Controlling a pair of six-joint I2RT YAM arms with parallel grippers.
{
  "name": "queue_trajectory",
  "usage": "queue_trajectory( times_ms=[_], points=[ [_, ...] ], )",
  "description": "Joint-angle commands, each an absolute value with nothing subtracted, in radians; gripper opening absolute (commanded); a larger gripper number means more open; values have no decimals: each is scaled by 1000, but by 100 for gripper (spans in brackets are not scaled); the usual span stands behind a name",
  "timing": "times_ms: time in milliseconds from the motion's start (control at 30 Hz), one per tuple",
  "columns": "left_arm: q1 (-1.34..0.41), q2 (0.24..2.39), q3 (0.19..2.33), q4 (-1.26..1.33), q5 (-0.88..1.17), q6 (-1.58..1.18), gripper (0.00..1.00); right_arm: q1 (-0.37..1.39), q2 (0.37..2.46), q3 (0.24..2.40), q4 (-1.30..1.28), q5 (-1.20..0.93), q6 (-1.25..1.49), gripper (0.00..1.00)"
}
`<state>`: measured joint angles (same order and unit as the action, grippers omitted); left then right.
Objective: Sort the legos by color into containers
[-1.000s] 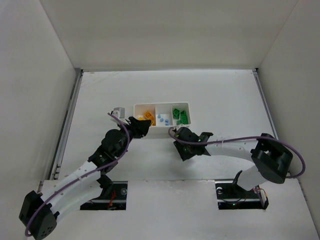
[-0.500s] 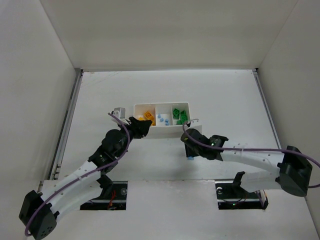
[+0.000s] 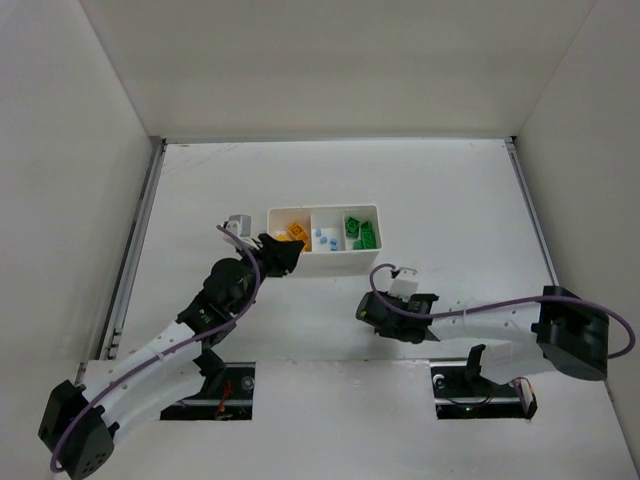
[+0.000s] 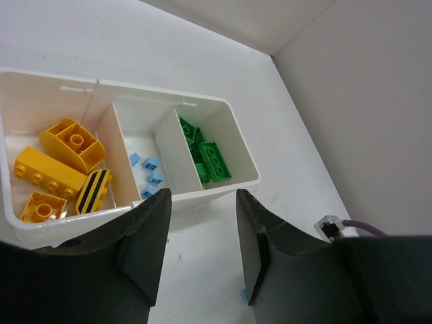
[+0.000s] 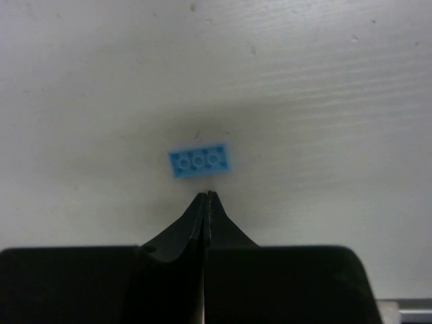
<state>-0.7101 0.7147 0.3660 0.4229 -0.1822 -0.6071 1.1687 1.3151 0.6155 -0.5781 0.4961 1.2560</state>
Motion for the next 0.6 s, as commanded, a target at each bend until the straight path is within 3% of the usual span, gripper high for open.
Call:
queue_trajectory(
  times_ms=[0,233,567],
  points=[
    [-685,732,359,479,-134,-610,40,1180,1385,646,-603,549,1374,0],
    [-690,696,345,488,-127,-623,40,1176,1419,709,-708,663,1437,0],
    [-633,666,337,486,-81,-650,40,1185,1448,704,-770,667,1502,0]
  ],
)
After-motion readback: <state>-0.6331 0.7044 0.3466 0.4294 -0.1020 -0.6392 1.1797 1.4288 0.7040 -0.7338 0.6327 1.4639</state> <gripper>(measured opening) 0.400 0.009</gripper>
